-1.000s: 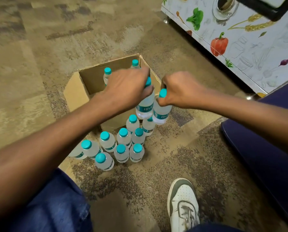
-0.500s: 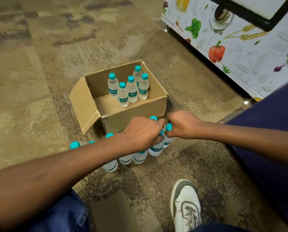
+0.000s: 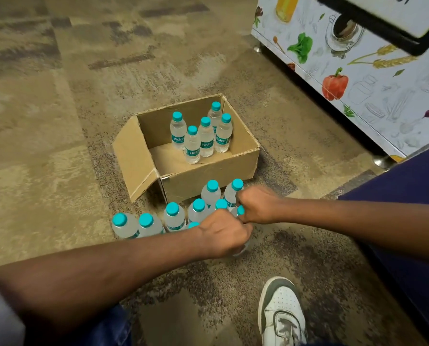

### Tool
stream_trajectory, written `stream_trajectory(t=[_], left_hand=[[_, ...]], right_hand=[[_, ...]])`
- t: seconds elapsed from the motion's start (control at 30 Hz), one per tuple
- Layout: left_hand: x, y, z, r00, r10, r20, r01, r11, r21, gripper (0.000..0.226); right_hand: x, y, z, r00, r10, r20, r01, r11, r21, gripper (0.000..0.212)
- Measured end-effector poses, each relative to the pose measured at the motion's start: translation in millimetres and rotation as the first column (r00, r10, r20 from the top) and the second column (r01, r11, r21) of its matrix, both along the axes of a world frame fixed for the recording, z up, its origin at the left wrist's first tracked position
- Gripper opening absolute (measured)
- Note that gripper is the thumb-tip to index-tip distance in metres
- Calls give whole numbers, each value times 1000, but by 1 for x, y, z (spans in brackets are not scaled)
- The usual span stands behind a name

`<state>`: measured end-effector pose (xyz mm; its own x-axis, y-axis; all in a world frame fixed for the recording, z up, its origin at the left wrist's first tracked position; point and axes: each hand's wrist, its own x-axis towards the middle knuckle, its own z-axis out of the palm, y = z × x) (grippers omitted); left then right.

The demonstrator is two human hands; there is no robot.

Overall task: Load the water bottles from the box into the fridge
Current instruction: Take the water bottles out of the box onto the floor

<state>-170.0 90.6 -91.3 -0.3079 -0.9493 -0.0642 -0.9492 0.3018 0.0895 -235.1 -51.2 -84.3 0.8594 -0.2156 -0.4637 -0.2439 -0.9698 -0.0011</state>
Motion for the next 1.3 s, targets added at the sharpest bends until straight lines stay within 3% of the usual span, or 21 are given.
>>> stream_trajectory(t=[0.2, 0.9, 1.07, 1.17, 1.3], left_hand=[[2, 1, -13, 990, -80, 118, 80, 997, 10, 12], [-2, -17, -15, 981, -98, 169, 101, 995, -14, 12], [4, -21, -13, 996, -79, 36, 80, 996, -29, 33], [14, -28, -8, 999, 32, -2, -31, 986, -162, 40], [43, -35, 6, 960, 279, -34, -279, 933, -228, 43]], right_hand=[[11, 2, -6, 999, 25, -39, -25, 1000, -2, 37], [32, -2, 6, 930, 174, -323, -164, 985, 59, 43], [56, -13, 18, 906, 160, -391, -131, 986, 100, 47], [76, -26, 29, 931, 125, -344, -84, 988, 132, 37], [104, -42, 45, 988, 89, -125, -77, 992, 102, 24]])
